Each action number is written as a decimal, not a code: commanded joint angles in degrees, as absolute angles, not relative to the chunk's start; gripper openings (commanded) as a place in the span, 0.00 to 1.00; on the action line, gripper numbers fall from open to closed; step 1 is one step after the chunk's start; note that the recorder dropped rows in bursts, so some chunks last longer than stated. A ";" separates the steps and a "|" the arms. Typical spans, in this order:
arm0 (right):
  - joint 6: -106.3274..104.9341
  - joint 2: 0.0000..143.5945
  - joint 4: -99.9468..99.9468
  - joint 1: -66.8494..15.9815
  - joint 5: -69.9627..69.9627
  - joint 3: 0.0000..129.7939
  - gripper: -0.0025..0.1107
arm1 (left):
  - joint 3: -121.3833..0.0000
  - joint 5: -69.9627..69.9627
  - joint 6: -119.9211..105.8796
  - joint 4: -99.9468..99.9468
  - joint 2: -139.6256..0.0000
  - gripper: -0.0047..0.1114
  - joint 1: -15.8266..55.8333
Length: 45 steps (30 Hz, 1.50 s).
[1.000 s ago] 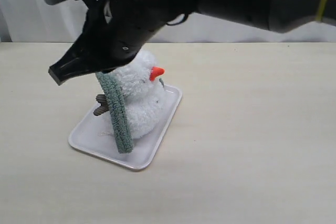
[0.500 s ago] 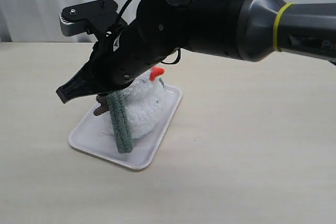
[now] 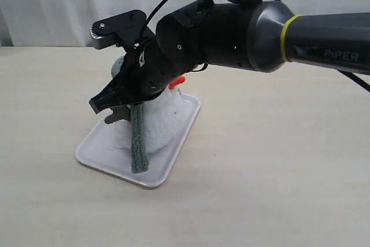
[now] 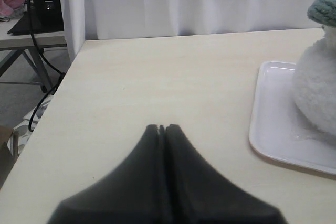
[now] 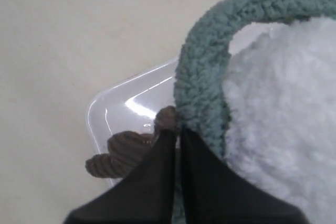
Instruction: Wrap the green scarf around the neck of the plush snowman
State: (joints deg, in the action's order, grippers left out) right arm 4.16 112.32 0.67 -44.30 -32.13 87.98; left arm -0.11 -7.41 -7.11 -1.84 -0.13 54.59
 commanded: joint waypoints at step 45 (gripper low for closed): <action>8.64 130.98 5.61 -44.11 -58.22 125.30 0.06 | 0.00 -5.61 -7.09 -2.60 0.00 0.04 54.71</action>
